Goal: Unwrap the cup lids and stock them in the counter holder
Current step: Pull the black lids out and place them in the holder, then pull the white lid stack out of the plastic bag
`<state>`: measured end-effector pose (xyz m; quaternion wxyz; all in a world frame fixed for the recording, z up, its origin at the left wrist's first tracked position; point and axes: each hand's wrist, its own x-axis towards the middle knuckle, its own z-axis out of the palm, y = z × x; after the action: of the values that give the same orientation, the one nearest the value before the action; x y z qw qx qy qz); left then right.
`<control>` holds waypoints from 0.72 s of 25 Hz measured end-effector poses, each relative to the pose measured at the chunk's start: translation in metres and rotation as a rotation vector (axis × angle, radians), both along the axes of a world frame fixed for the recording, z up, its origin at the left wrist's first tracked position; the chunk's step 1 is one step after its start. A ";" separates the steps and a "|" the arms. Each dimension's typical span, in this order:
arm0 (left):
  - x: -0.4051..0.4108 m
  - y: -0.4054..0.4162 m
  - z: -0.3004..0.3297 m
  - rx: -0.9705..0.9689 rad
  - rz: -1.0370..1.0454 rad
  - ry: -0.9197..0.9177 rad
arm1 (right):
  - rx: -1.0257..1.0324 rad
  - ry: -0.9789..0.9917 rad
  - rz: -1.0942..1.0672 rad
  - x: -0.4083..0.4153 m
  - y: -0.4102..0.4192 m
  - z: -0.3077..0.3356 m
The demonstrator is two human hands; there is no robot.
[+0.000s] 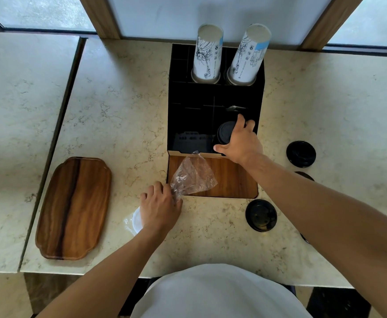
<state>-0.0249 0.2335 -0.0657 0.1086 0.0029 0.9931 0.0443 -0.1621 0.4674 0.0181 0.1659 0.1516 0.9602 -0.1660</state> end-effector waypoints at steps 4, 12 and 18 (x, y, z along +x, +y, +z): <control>0.000 0.000 0.001 0.015 -0.004 0.003 | 0.042 0.222 0.074 0.022 0.000 0.004; 0.004 -0.001 0.006 0.079 -0.011 0.008 | -0.277 0.291 0.351 0.072 -0.016 0.000; 0.022 -0.001 0.011 0.098 -0.122 0.053 | -0.601 -0.094 0.110 0.095 -0.032 -0.018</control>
<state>-0.0026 0.2325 -0.0551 0.0844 0.0697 0.9902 0.0862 -0.0670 0.4355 0.0000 0.2561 0.0513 0.8662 -0.4261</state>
